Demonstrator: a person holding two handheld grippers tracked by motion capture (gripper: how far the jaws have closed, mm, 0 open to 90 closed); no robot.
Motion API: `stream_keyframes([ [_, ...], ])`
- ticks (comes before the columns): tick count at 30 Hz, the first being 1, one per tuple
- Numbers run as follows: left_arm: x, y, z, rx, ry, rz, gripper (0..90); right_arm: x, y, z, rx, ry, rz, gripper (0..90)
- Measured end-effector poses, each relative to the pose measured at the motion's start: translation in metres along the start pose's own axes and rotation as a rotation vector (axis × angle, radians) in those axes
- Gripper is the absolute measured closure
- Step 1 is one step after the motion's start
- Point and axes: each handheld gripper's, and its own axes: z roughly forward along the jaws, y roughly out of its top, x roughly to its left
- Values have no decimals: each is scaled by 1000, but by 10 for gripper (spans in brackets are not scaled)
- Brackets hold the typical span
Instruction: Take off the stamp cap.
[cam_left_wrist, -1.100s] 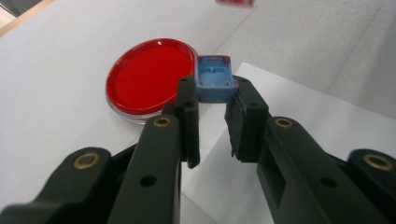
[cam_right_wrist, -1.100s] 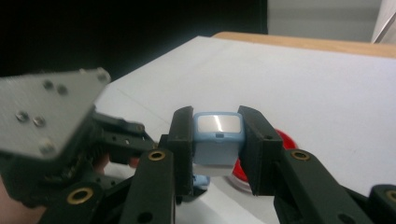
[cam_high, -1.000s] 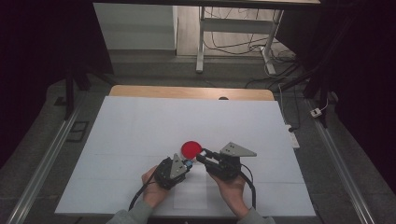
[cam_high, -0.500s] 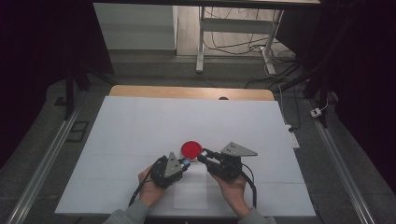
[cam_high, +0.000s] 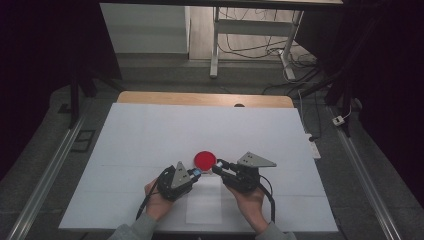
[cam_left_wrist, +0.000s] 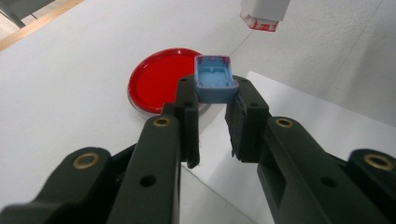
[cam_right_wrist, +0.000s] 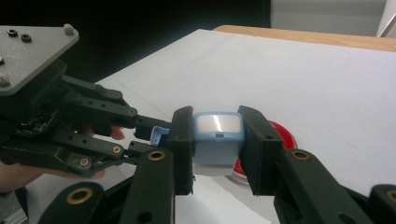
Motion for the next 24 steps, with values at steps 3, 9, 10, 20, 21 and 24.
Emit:
stream_keyframes([
  [3,2,-1,-3,-5,-7,-4,748,0,0,-1,-1,0,-3,669],
  [9,6,-3,-11,-12,-17,-16,748,-2,1,-2,1,-4,-18,669],
  [10,7,-3,-13,-12,-17,-18,748,-2,1,-3,1,-4,-21,669],
  [20,19,-11,-34,-32,-18,-51,748,-4,2,-5,0,-11,-42,668],
  [21,20,-12,-36,-35,-19,-56,747,-5,2,-6,-1,-12,-43,668],
  [24,23,-14,-42,-38,-22,-65,747,-6,2,-7,-2,-15,-43,668],
])
